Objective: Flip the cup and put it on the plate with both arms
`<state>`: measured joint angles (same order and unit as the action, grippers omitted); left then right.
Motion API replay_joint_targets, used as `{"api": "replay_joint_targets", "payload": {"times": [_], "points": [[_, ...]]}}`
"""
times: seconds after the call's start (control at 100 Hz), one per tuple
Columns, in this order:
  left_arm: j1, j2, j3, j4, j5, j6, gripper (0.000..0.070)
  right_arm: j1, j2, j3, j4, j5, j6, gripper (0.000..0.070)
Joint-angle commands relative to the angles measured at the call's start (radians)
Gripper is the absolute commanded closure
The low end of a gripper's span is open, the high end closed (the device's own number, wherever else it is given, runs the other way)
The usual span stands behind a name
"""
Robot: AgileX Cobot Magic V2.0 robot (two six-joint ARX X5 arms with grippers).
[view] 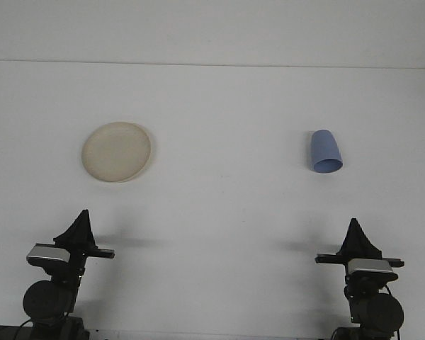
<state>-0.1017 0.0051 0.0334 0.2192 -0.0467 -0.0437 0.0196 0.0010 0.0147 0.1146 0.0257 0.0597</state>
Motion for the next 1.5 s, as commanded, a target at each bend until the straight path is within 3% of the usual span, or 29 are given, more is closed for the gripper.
{"api": "replay_joint_targets", "payload": {"times": [0.0,0.36,0.6,1.03,1.49], "points": [[-0.002,-0.002,-0.019,0.011,0.002,-0.006,0.0689,0.0,0.0,-0.002,0.012,0.0,0.012,0.07],[-0.002,-0.002,-0.019,0.011,0.002,-0.006,0.069,0.001,0.001,0.1,-0.127,-0.002,0.025,0.07],[-0.002,-0.002,-0.019,0.011,0.002,-0.006,0.069,0.001,0.073,0.37,-0.425,-0.001,0.035,0.07],[-0.002,-0.002,-0.019,0.011,0.002,-0.006,0.0689,0.001,0.459,0.825,-0.941,-0.001,0.003,0.07],[-0.002,-0.002,-0.019,0.011,0.002,-0.006,0.0689,0.001,0.55,0.872,-1.033,-0.01,0.003,0.0698]]}}
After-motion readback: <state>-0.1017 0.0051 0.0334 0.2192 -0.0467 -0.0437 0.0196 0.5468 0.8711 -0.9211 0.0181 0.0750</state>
